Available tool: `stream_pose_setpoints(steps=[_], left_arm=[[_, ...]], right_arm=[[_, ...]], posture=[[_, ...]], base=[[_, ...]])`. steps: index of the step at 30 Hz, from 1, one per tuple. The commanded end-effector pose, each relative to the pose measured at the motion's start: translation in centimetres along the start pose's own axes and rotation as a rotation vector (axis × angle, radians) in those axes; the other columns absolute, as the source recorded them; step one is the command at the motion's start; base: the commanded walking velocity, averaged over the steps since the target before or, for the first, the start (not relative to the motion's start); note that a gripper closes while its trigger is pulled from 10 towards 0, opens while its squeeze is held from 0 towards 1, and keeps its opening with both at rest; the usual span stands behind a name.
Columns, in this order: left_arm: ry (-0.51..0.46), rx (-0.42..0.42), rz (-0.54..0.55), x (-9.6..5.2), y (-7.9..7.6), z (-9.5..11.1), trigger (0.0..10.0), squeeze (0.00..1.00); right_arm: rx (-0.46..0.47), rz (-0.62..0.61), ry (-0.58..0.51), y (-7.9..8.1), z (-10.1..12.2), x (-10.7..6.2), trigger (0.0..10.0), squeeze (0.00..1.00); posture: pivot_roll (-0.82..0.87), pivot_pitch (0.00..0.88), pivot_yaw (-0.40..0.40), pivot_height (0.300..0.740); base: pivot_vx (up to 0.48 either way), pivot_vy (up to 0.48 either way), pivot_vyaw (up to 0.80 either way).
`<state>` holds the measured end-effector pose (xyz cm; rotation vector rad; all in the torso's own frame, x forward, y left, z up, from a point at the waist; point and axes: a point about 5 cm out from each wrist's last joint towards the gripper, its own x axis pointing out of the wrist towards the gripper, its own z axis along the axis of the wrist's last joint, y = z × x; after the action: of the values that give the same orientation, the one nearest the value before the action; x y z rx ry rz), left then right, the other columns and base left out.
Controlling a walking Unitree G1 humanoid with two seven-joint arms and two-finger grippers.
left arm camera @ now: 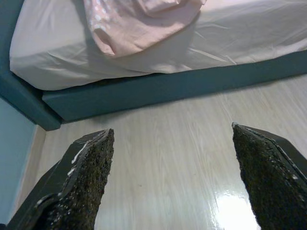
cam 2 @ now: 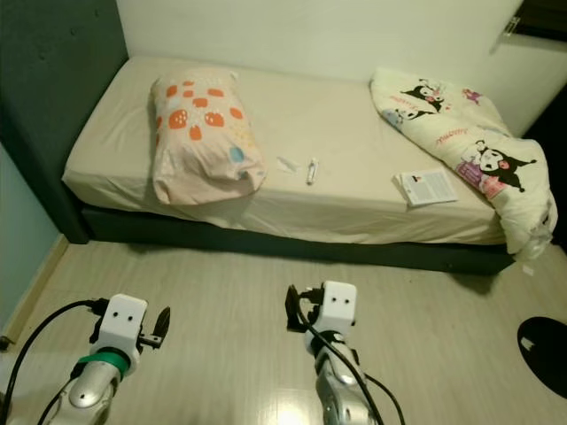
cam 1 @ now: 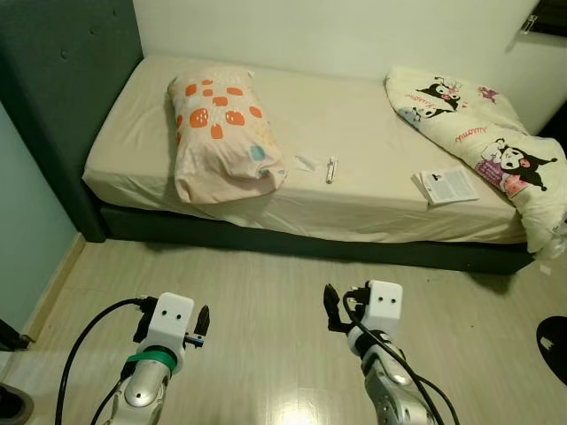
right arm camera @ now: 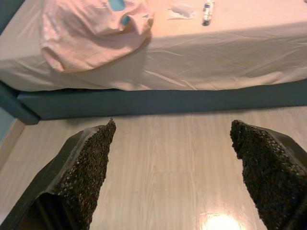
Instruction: Clean up the room
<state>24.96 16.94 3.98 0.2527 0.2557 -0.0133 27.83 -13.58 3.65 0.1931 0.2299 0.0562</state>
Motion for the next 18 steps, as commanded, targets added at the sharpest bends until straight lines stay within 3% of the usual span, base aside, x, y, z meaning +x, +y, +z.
stream_pose_setpoints(steps=[1, 18], left_arm=[[0.014, 0.015, -0.009, -0.22, -0.32, -0.57, 10.0, 0.00], [0.020, 0.024, 0.007, -0.14, -0.36, -0.78, 10.0, 0.00]], right_arm=[[-0.006, -0.003, 0.019, -0.22, -0.46, -0.22, 10.0, 0.00], [0.000, 0.000, 0.029, -0.15, -0.60, -0.23, 10.0, 0.00]], posture=[[0.13, 0.000, -0.036, 0.740], [0.13, 0.000, -0.037, 0.740]], base=[[0.420, 0.000, 0.00], [0.439, 0.000, 0.00]])
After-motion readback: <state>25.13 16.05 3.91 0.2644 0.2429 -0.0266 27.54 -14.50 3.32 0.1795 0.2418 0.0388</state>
